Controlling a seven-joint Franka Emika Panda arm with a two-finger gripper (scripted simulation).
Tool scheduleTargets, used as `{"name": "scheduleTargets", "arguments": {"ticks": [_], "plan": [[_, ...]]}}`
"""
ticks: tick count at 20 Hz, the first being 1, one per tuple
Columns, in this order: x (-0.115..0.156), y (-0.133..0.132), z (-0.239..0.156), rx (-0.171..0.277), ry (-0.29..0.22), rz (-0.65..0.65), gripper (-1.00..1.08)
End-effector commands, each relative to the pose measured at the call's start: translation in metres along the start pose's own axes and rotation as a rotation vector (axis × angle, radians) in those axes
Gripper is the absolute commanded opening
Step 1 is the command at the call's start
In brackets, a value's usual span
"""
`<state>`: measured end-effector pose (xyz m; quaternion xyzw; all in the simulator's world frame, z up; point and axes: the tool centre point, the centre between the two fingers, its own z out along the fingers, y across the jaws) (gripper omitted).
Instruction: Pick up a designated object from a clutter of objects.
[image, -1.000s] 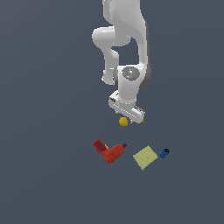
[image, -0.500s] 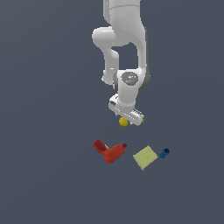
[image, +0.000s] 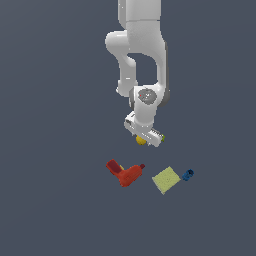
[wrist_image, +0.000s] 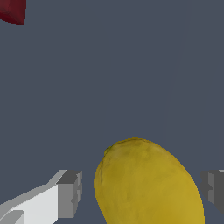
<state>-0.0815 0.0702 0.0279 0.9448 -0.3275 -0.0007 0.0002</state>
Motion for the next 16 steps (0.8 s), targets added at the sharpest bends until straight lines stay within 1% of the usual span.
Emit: {"name": "scheduleTargets", "arguments": {"ticks": [1, 3, 4, 16], "plan": [[0.0004, -0.0006, 0.0005, 0.001, 0.001, 0.0, 1.0], [0.0007, -0.0006, -0.0004, 0.001, 0.001, 0.0, 1.0], [0.0007, -0.0006, -0.0004, 0.001, 0.001, 0.0, -1.0], [0.0013, 0.0, -0.0012, 0.0, 0.001, -0.001, -1.0]]}}
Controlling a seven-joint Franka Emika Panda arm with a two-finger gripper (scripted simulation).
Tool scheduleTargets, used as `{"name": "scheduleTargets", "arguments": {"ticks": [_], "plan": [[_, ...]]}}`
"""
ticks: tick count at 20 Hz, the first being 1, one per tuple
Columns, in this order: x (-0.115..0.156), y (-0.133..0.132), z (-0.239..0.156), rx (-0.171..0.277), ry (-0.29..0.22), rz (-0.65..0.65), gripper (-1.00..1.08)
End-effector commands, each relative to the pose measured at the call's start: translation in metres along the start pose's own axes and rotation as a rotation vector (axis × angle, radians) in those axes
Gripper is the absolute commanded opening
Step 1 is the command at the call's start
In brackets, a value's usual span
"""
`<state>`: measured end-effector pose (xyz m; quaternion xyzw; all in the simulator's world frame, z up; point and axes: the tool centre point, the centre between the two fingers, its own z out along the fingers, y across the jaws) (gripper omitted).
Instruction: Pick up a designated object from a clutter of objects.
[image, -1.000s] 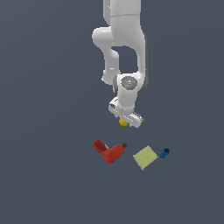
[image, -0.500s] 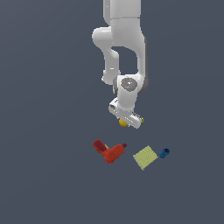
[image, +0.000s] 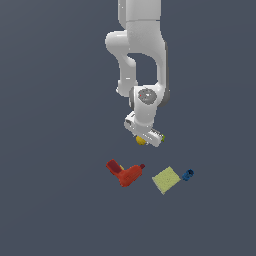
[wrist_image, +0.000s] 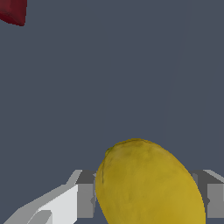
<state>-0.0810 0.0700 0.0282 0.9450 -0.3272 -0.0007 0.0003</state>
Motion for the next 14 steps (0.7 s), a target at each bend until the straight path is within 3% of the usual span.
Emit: {"name": "scheduleTargets", "arguments": {"ticks": [1, 14], "plan": [[0.002, 0.001, -0.002, 0.001, 0.001, 0.0, -1.0], [0.052, 0.027, -0.059, 0.0, 0.0, 0.001, -1.0]]}}
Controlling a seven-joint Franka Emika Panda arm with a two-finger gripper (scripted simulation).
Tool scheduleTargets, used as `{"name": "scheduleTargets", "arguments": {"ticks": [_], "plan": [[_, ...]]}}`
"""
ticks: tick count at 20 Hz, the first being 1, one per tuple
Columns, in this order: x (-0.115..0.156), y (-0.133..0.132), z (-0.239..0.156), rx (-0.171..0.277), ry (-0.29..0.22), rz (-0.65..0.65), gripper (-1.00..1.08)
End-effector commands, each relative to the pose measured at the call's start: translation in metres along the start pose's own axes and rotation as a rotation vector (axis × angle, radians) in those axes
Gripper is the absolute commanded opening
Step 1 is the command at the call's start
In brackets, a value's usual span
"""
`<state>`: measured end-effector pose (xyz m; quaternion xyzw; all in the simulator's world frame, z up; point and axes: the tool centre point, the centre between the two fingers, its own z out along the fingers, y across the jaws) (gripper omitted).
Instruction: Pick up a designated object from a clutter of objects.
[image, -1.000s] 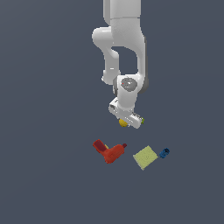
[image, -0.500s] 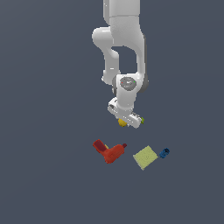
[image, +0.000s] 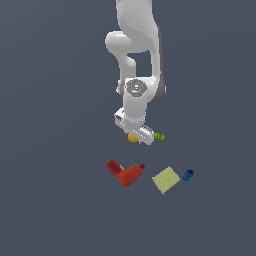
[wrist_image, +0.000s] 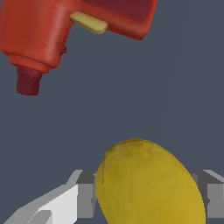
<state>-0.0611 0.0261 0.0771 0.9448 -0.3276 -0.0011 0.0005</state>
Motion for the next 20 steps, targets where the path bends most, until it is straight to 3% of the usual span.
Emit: {"name": "scheduleTargets", "arguments": {"ticks": [1, 20], "plan": [[0.015, 0.008, -0.018, 0.001, 0.001, 0.001, -1.0], [0.155, 0.076, -0.177, 0.0, 0.002, 0.001, -1.0]]}}
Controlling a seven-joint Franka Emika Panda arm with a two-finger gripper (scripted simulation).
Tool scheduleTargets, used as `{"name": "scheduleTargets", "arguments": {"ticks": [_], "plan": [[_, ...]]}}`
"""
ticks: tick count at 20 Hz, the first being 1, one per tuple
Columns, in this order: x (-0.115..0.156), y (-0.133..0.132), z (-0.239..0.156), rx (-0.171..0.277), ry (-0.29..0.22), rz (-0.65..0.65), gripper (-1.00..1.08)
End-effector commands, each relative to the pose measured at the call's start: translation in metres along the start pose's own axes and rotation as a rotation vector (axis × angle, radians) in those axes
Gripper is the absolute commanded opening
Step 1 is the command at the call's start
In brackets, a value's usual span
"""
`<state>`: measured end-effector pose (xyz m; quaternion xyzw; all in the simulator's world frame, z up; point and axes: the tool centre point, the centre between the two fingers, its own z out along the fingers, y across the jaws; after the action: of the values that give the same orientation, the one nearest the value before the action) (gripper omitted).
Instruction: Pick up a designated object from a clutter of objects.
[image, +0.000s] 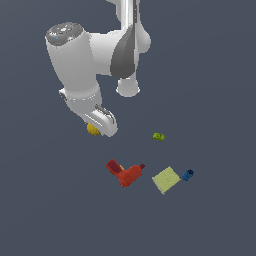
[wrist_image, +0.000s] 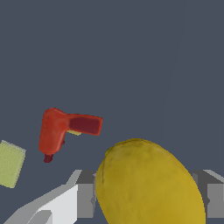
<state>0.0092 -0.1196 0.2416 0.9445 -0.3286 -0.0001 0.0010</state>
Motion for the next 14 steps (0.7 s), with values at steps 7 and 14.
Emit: {"name": "scheduleTargets", "arguments": {"ticks": [7, 14], "plan": [[0.052, 0.022, -0.058, 0.001, 0.0, -0.003, -1.0], [0.087, 0.036, -0.095, 0.001, 0.0, -0.004, -1.0]]}}
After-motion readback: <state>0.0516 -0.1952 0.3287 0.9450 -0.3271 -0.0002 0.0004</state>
